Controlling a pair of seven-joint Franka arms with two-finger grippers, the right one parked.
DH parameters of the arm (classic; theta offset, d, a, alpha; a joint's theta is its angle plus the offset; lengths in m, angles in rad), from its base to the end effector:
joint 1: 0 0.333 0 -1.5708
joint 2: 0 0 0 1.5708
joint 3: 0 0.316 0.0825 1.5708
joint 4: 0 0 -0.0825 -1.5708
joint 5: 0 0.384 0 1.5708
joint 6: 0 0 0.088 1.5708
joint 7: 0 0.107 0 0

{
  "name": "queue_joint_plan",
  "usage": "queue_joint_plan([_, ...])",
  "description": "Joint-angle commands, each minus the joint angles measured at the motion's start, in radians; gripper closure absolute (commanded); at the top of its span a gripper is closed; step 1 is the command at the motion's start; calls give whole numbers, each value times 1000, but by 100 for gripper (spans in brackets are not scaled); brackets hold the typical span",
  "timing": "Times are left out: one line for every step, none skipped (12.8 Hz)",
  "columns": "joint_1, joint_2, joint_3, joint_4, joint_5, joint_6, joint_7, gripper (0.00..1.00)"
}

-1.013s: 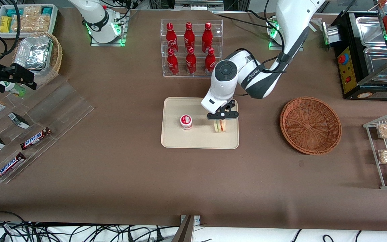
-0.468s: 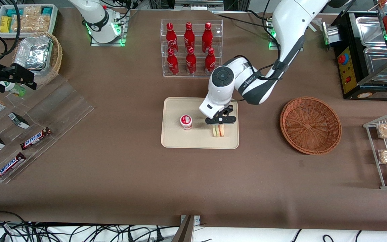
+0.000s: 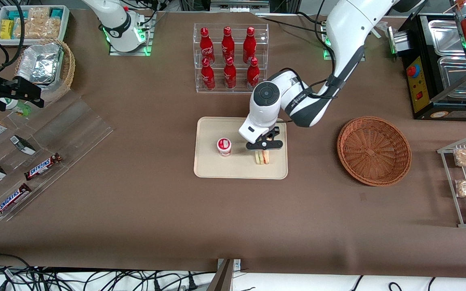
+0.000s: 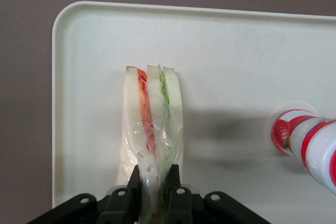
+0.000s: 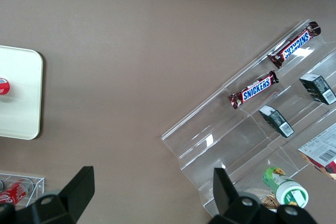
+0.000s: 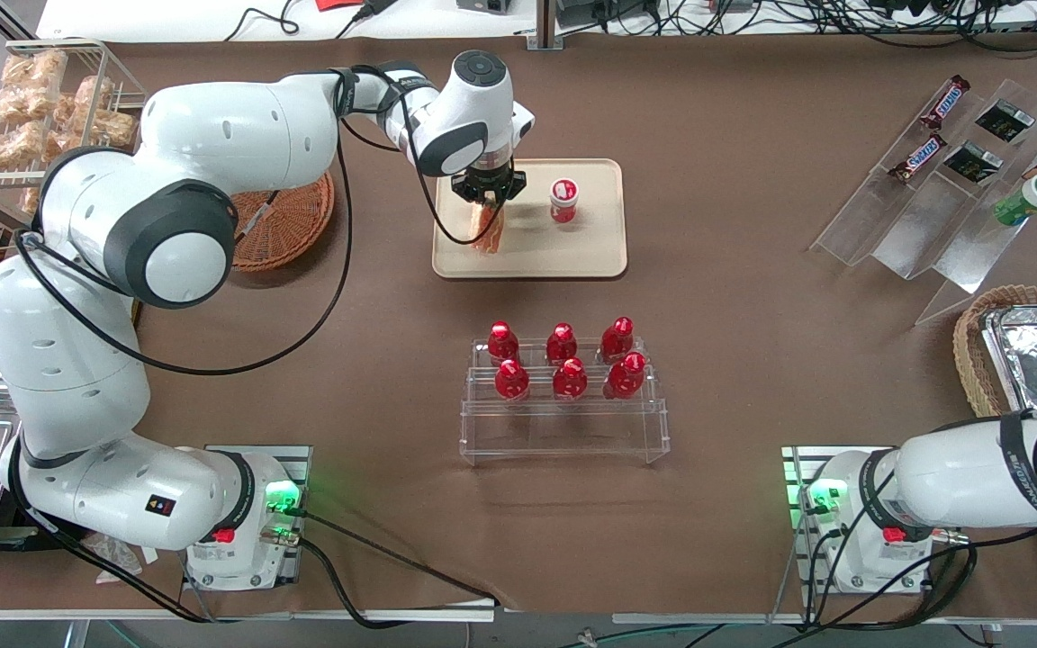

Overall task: Place sandwich from basket to tray
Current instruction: 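Lower the sandwich onto the tray beside the red-and-white bottle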

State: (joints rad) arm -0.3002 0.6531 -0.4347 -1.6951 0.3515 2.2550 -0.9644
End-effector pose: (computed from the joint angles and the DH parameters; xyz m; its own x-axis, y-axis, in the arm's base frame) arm 0.5255 -0.4206 0.2416 0.9969 0.0790 -0.0037 0.0789 -0.9967 -0.0185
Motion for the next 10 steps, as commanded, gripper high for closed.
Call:
queue_joint_plan([-16,19,7,29,26,-8,-22,76])
queue_joint_plan([-16,20,8,29,27,-8,-22,75])
queue_joint_plan([-16,22,10,31,27,-8,-22,75])
queue_joint_plan([-16,26,10,31,27,-8,-22,73])
queue_joint_plan([-16,29,10,46,29,-8,-22,60])
queue_joint_plan([-16,40,10,66,32,-8,-22,51])
queue_joint_plan([-16,46,10,69,32,-8,-22,50])
queue_joint_plan([-14,46,10,69,34,-8,-22,26])
queue_joint_plan([-14,46,10,69,34,-8,-20,7])
queue_joint_plan([-14,46,10,72,32,-8,-20,0])
